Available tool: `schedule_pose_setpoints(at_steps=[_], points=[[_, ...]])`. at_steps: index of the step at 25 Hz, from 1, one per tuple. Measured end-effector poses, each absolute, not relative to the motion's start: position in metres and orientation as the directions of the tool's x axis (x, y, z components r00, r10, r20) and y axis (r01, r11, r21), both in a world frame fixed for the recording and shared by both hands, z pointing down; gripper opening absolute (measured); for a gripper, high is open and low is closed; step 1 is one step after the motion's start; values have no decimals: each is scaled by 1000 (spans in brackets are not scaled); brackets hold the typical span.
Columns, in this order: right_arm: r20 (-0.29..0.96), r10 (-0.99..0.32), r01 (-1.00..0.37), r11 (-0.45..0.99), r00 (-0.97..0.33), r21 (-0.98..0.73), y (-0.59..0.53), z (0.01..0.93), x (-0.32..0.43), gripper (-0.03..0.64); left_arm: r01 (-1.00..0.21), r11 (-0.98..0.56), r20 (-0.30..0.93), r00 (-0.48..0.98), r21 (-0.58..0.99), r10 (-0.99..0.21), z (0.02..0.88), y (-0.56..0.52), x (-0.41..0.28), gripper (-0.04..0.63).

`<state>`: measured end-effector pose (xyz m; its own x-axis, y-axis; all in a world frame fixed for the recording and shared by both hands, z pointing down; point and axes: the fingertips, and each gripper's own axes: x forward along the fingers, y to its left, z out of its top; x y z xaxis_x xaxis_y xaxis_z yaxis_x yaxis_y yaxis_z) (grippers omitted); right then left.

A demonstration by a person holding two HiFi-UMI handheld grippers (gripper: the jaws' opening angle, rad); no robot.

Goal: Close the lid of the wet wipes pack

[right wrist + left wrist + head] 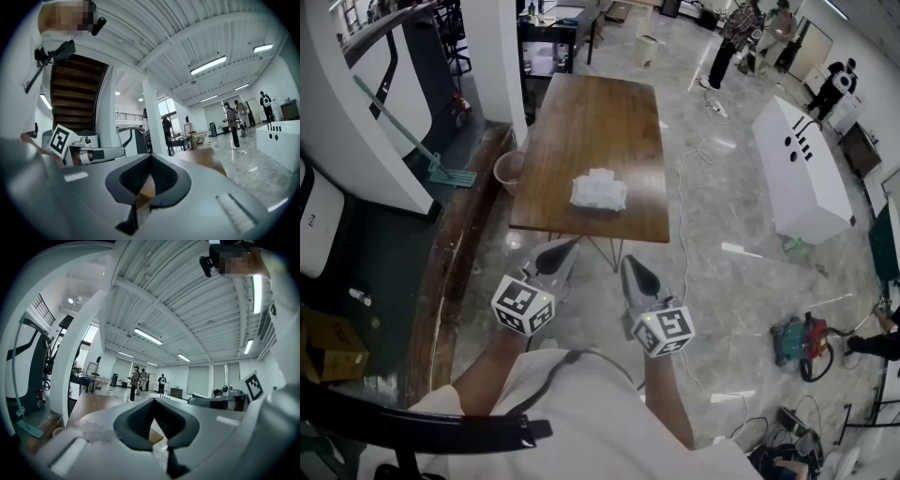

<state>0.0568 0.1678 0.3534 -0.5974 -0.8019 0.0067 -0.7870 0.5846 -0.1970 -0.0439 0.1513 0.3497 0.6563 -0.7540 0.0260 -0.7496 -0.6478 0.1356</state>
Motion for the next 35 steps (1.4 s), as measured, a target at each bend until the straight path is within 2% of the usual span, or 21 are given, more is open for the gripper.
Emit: schedule_pose_setpoints(at_steps=[13, 21, 35], points=[[-11, -792, -774, 599, -610, -205, 167, 353, 51, 9, -752, -644, 29, 654, 142, -756, 353, 144, -61, 2], [-28, -827, -794, 547, -561, -265, 163, 358, 52, 9, -751, -645, 26, 654, 140, -756, 354, 140, -81, 2], [13, -865, -838, 482, -501, -257, 166, 367, 17, 9, -700, -697, 15, 707, 154, -707, 364, 146, -119, 0]])
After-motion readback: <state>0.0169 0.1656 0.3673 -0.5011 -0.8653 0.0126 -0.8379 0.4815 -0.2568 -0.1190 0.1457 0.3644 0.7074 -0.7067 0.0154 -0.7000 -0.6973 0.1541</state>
